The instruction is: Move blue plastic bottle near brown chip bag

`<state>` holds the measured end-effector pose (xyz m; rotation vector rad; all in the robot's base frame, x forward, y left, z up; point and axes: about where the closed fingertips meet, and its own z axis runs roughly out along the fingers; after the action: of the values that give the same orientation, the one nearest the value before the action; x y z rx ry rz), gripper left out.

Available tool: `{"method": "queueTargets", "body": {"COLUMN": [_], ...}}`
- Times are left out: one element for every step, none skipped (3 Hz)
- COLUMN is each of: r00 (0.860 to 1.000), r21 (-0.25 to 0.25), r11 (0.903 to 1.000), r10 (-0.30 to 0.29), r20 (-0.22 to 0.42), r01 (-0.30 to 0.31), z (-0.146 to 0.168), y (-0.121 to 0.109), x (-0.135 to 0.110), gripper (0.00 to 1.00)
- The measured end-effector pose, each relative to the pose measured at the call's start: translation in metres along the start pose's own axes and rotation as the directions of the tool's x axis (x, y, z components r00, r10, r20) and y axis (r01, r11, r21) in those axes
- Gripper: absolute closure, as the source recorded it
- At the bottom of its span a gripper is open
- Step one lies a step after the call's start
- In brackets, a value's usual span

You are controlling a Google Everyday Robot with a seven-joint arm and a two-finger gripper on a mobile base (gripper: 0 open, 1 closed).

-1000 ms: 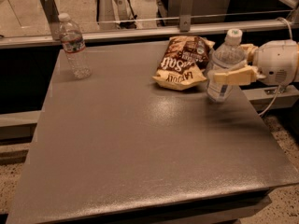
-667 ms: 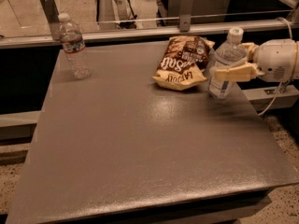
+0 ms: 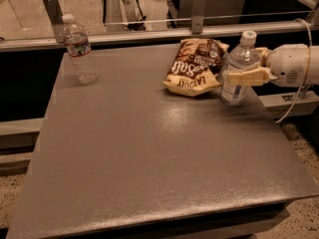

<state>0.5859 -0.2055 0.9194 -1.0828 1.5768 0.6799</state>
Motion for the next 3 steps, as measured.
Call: {"method": "queueTargets", "body": {"r00": [1.0, 1.0, 1.0], "r21": [-0.003, -0.003, -0.024], "r11": [1.0, 1.0, 0.9997], "r10": [0.004, 0.004, 0.007], "r20": [0.0, 0.0, -0.003], "r01": [-0.004, -0.004, -0.008], "z": [0.0016, 0.0008, 0.0075], "y": [-0.0014, -0.0017, 0.0014], "x": [0.0021, -0.0009, 0.0068], "gripper": [0.37, 0.13, 0.0]}}
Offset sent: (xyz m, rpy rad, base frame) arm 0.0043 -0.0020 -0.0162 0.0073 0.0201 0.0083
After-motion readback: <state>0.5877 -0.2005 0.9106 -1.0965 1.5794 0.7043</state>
